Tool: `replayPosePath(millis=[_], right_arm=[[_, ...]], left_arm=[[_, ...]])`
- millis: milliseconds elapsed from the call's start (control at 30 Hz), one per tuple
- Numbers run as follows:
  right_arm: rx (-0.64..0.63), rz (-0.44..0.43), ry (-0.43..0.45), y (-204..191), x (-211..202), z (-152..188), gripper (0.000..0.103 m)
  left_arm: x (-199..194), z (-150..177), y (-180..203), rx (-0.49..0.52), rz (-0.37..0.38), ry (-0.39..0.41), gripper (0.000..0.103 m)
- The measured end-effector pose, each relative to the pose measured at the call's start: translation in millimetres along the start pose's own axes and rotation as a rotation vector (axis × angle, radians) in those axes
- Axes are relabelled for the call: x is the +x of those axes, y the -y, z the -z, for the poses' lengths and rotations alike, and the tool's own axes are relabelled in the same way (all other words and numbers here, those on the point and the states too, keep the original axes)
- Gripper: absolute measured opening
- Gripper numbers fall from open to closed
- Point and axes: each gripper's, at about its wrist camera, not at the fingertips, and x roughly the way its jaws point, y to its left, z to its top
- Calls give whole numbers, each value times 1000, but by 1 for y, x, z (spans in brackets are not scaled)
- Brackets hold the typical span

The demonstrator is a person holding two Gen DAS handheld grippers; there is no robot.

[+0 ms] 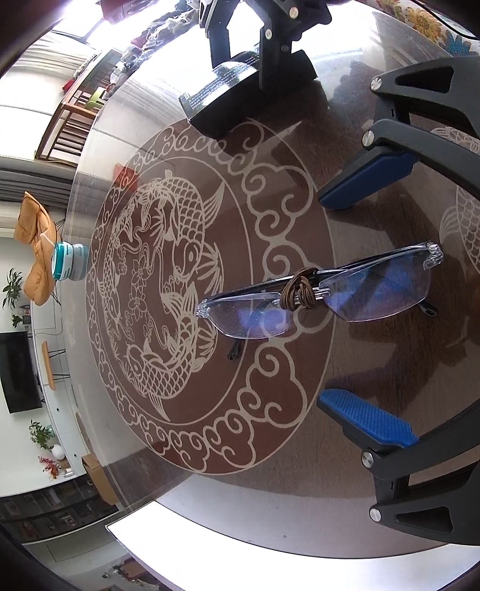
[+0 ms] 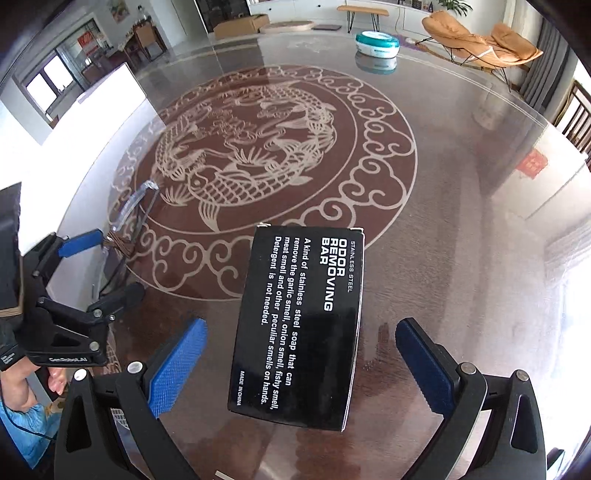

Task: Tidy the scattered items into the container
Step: 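Carry the glasses and black box over the container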

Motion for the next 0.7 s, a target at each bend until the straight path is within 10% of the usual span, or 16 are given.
replayPosePath(millis=[67, 100, 433, 700], right_arm=[[7, 14, -11, 1, 2, -1, 58], [17, 11, -11, 2, 1, 0, 59], [50, -77, 130, -16, -58, 4, 59], [-73, -281, 253, -148, -93, -58, 59]], left_arm=[[-8, -2, -2, 15, 12, 11, 30], [-11, -3, -4, 18, 30, 9, 23], [-106, 9, -67, -49, 111, 175, 20], [-202, 28, -195, -186, -11, 298, 20]])
